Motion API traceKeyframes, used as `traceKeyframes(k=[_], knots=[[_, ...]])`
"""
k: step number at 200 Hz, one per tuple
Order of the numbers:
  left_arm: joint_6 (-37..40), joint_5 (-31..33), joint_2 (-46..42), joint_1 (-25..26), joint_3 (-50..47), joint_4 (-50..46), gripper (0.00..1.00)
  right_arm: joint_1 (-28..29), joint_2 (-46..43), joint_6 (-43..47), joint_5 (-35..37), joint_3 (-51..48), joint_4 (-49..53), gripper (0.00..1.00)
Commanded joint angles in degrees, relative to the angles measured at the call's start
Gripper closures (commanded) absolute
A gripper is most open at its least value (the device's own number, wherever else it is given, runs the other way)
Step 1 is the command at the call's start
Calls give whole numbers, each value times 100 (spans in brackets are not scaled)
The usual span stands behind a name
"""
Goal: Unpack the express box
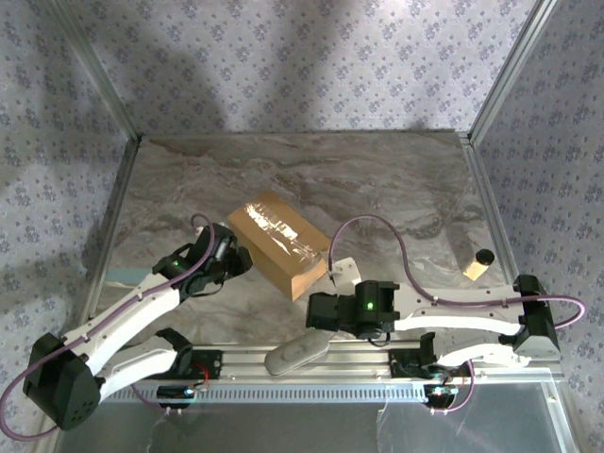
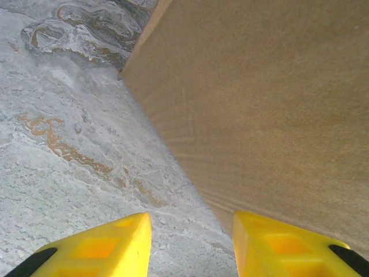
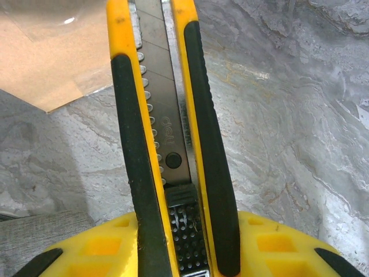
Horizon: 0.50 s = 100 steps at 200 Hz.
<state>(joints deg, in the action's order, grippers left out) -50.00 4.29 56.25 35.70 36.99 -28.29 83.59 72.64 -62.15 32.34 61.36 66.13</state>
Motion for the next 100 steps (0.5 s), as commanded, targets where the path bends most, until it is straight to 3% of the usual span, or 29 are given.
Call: traceKeyframes(k=[1,100], knots=[[-45,63,-105,30,211,8,58,-40,63,-38,105,208,181,100],[-45,80,-105,29,194,-9,58,-61,152,-188,29,183,382,100]])
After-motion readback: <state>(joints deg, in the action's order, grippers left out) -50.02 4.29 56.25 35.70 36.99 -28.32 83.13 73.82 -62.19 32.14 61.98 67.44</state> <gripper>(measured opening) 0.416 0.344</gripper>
